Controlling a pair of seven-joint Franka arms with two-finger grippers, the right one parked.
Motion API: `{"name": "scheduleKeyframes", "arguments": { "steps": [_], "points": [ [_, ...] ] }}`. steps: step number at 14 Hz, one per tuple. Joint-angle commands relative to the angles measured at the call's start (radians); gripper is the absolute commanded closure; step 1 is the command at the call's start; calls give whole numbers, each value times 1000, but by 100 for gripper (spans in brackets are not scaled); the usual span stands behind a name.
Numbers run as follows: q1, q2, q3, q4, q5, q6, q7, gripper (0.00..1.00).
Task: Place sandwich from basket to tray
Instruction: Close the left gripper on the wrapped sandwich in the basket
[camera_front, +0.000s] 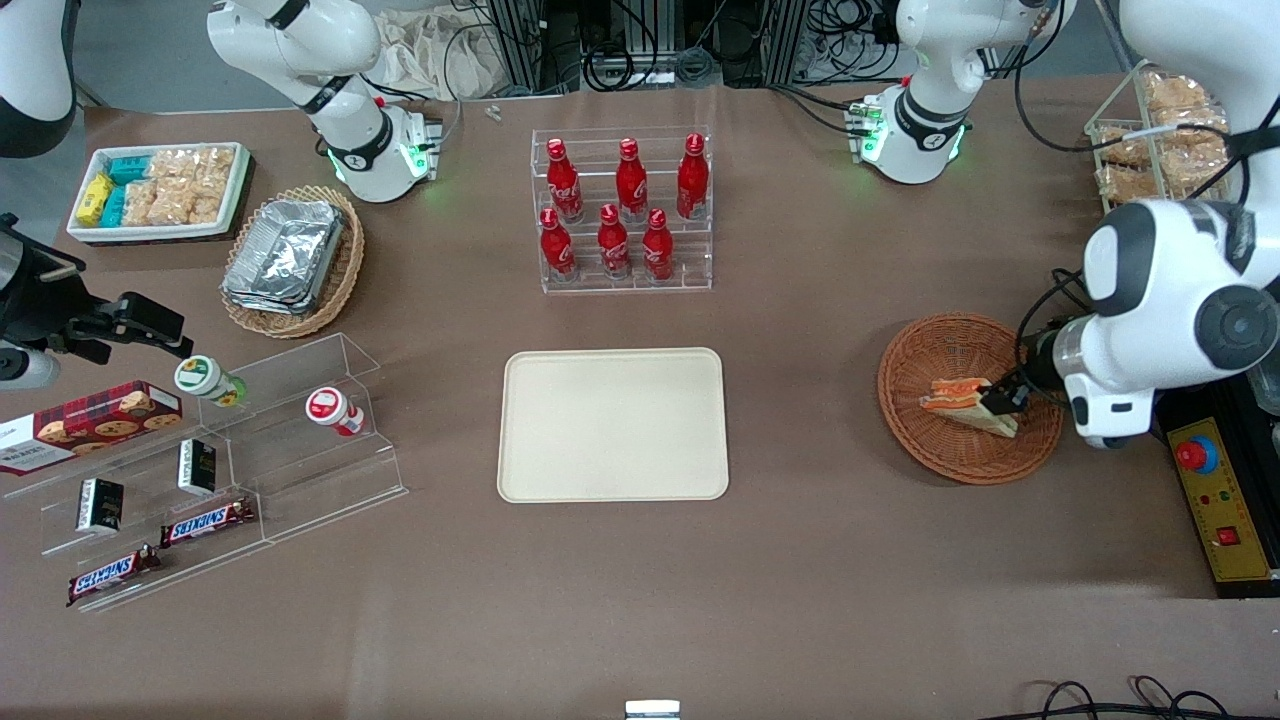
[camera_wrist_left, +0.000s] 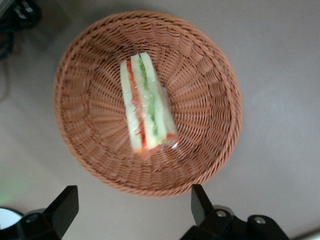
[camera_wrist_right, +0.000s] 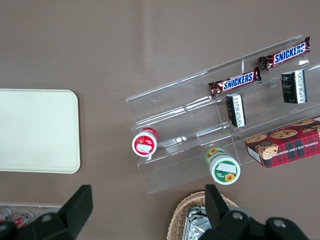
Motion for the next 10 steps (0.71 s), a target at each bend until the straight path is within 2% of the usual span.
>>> {"name": "scheduleKeyframes", "arguments": {
  "steps": [1,4,10],
  "points": [
    [-1,1,-2,-95,8,116,-86,0],
    [-1,7,-2,-194,30,268,-122,0],
    [-1,81,0,-215,77,355,-146,0]
  ]
}}
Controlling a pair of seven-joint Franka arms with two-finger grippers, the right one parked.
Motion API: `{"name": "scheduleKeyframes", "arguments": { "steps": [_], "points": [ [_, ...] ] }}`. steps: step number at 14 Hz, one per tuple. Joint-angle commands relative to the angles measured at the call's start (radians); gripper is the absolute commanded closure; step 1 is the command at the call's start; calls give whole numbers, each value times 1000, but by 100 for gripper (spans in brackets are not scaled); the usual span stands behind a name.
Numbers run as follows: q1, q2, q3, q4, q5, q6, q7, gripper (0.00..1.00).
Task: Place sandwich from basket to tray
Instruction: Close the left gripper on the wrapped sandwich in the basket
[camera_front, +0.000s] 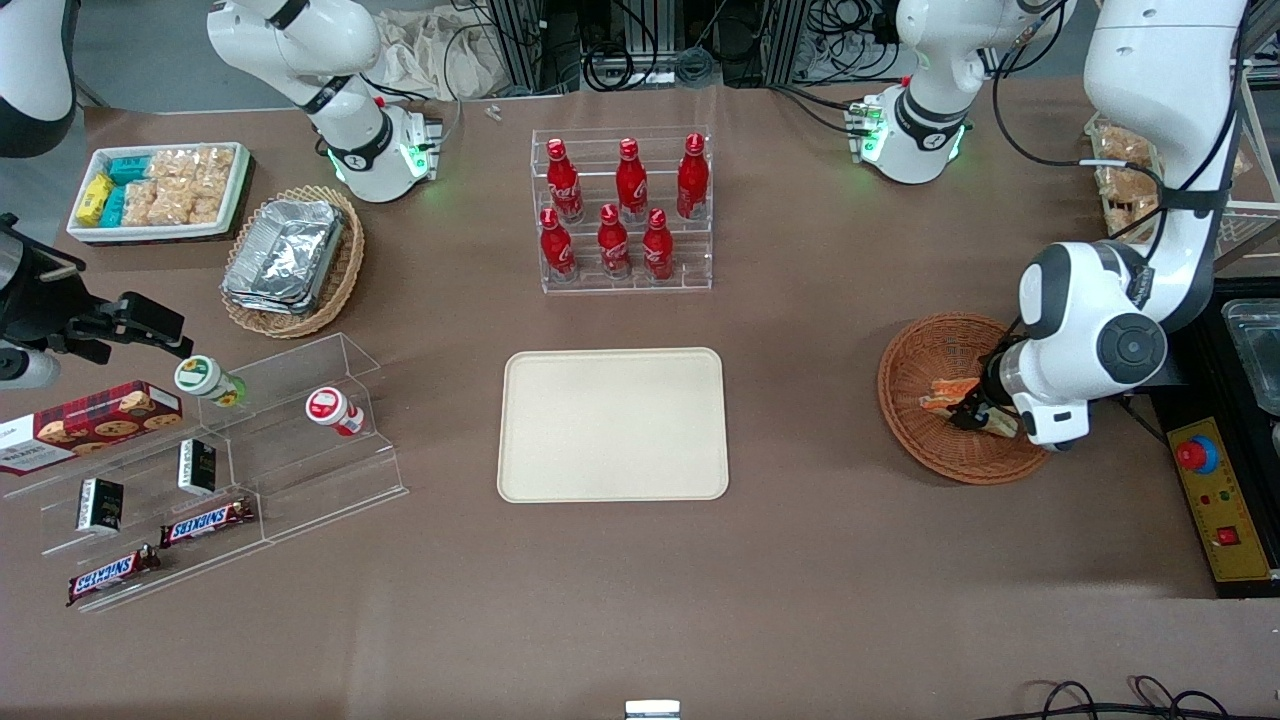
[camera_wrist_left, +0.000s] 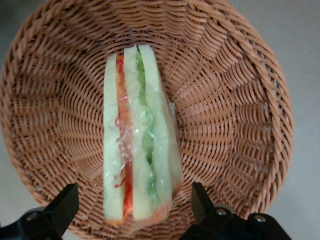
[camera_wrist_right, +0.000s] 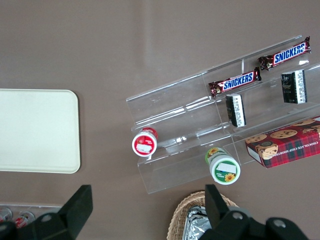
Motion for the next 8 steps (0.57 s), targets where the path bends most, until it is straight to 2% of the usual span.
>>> {"name": "scheduleKeyframes", "arguments": {
  "steps": [1,2,3,4,5,6,7,8],
  "points": [
    [0,20,-2,-12,32,60,-42,1],
    [0,33,-1,-3,30,65,-44,2],
    [0,39,-2,0,32,69,-42,8],
    [0,40,-1,-1,32,78,-44,25],
    [0,39,-1,-1,32,80,-50,59],
    [0,39,4,-1,32,80,-50,88],
    [0,31,21,-1,33,78,-47,100],
    [0,16,25,0,41,68,-46,100]
  ]
}}
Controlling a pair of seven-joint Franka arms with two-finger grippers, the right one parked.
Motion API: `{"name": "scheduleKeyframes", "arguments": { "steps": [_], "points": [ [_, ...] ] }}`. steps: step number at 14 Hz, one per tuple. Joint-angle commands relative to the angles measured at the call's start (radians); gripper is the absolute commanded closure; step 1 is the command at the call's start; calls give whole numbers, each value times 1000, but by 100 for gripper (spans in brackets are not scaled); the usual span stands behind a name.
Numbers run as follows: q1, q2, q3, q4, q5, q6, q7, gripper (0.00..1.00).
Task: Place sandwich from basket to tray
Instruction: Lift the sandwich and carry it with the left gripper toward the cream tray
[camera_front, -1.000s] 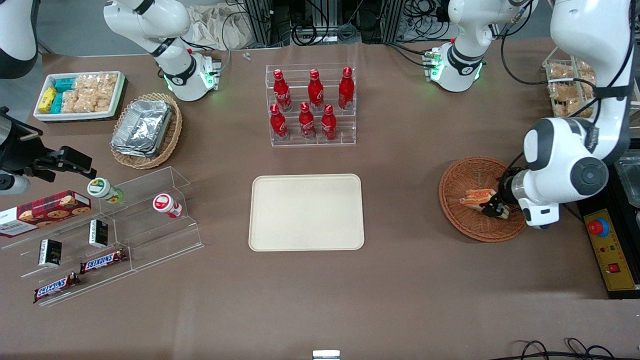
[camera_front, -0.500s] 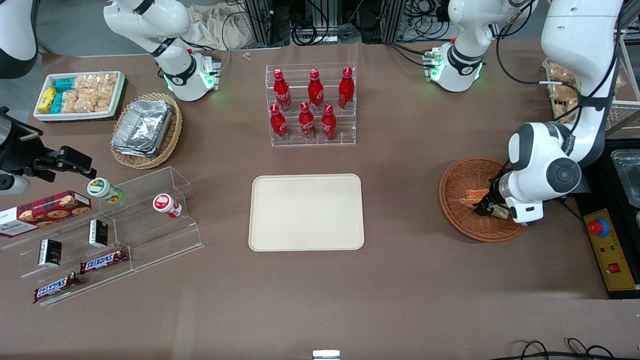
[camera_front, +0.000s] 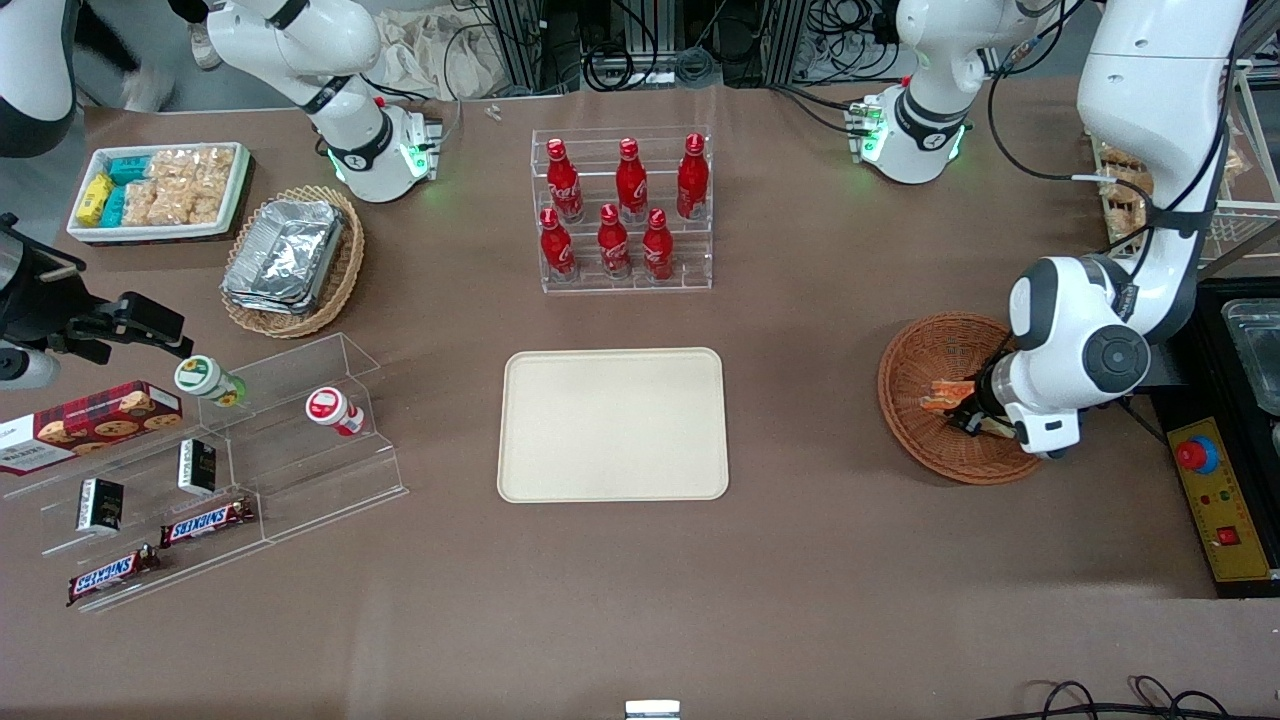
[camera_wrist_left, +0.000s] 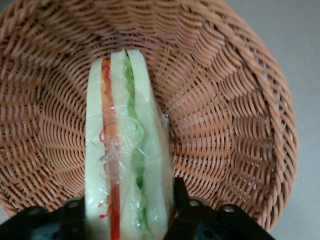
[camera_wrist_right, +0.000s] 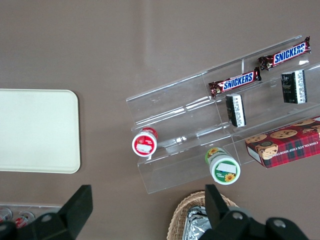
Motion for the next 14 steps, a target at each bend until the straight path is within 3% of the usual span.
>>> {"name": "scheduleKeyframes", "arguments": {
  "steps": [1,5,8,10,14],
  "points": [
    [-1,-64,13,-3,34,-20,-28,100],
    [-14,-196,-22,136,29,-336,16,100],
    [-13,-230,-116,269,-18,-540,200,100],
    [-14,-225,-209,320,-52,-550,244,100],
    [-40,-188,-410,363,-35,-501,248,100]
  ]
}}
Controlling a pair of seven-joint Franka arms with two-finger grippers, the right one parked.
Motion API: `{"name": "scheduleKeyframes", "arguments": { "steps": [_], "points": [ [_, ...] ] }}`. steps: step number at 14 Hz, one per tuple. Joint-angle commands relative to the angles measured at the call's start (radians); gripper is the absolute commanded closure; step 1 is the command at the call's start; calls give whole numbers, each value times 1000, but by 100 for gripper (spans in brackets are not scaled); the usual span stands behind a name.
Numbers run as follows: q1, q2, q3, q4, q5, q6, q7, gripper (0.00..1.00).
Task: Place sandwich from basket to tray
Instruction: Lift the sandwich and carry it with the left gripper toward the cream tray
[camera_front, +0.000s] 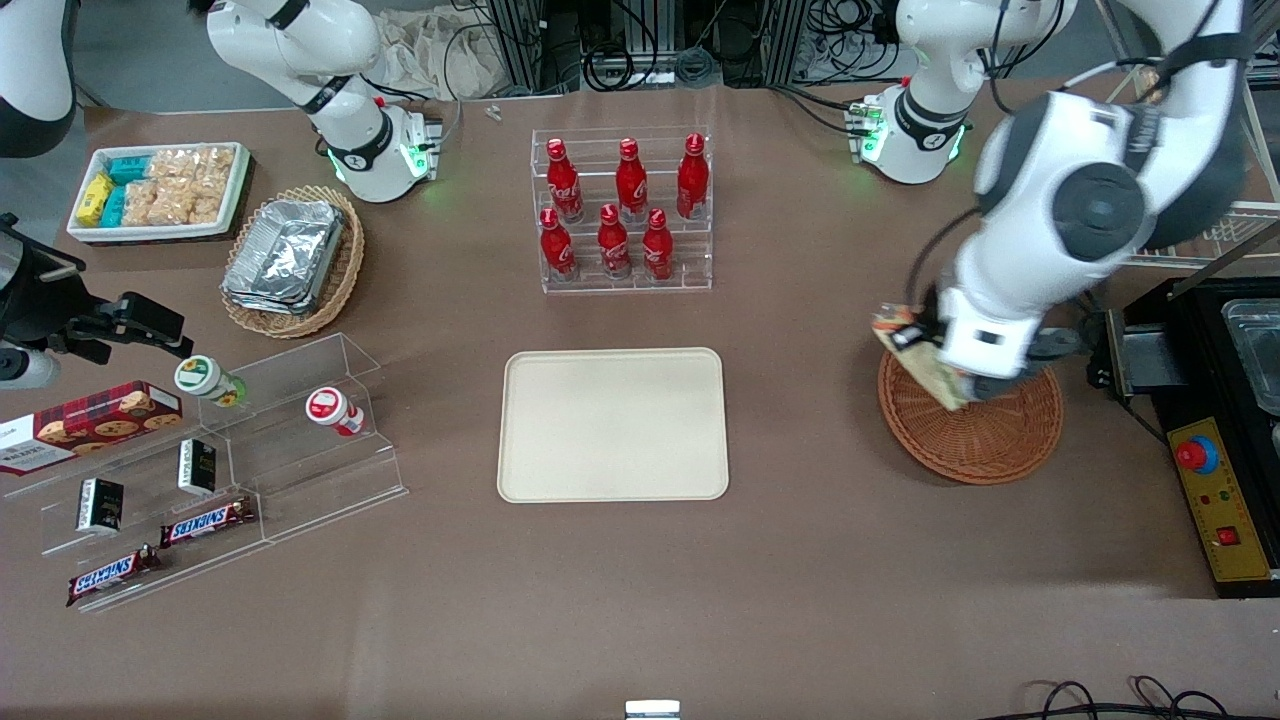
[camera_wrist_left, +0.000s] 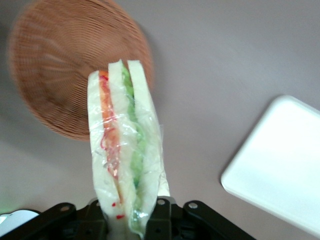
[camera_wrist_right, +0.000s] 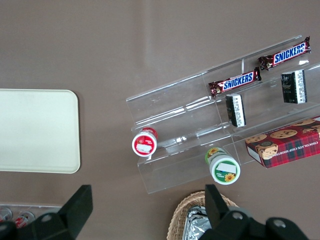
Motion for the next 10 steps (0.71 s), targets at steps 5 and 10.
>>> {"name": "scheduleKeyframes", "arguments": {
  "steps": [5,10],
  "points": [
    [-211,264,-96,163,88,183,34,100],
    [-310,512,-95,280,303,232,32,100]
  ]
}}
